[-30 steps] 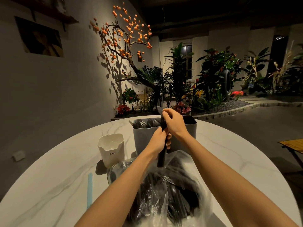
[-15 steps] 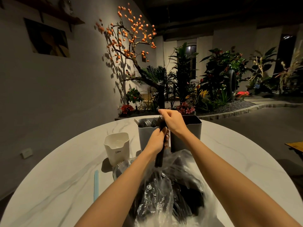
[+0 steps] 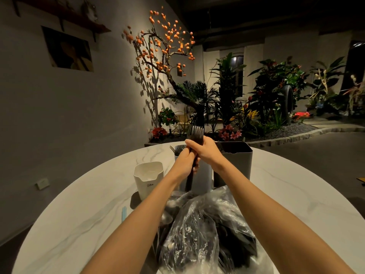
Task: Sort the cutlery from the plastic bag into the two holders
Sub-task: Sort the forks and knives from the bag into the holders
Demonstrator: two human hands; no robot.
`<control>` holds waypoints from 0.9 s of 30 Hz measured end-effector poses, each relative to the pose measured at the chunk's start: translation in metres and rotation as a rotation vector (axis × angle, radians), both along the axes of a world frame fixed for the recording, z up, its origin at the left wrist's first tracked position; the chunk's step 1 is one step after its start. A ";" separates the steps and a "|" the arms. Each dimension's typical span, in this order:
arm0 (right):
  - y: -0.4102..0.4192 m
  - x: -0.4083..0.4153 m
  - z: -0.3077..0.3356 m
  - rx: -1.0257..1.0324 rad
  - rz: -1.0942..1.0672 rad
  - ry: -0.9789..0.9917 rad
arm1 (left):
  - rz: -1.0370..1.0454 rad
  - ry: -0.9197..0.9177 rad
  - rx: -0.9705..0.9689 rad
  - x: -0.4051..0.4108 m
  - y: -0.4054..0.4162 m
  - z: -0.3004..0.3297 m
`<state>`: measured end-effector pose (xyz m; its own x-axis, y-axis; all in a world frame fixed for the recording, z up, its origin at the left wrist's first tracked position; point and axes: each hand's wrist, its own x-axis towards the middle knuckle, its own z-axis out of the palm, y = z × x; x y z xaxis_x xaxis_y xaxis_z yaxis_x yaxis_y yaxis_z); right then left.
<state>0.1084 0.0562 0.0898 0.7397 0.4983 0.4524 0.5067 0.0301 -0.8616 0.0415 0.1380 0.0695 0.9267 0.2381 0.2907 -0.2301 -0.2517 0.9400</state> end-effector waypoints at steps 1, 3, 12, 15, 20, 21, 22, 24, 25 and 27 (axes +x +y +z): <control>0.003 0.001 -0.002 0.013 -0.009 -0.003 | -0.006 0.002 0.014 -0.001 0.002 0.001; 0.006 0.001 -0.003 0.055 -0.026 0.027 | -0.028 0.018 0.065 -0.002 0.004 0.001; -0.004 0.003 0.004 0.082 0.221 0.384 | -0.073 0.104 0.106 -0.006 0.010 -0.006; 0.000 0.003 0.006 0.008 0.121 0.278 | -0.003 0.060 0.223 -0.003 0.011 -0.002; 0.010 0.017 0.007 0.289 -0.259 0.211 | 0.423 -0.158 0.322 0.009 0.018 -0.005; 0.011 0.020 0.006 0.308 -0.315 0.198 | 0.495 -0.175 0.325 0.010 0.020 -0.006; 0.012 0.022 0.006 0.324 -0.364 0.181 | 0.548 -0.181 0.335 0.011 0.023 -0.006; 0.016 0.024 0.007 0.360 -0.445 0.154 | 0.608 -0.183 0.335 0.013 0.027 -0.008; 0.018 0.023 0.006 0.376 -0.474 0.136 | 0.626 -0.178 0.328 0.014 0.028 -0.009; 0.022 0.025 0.002 0.340 -0.520 0.064 | 0.645 -0.174 0.321 0.016 0.030 -0.011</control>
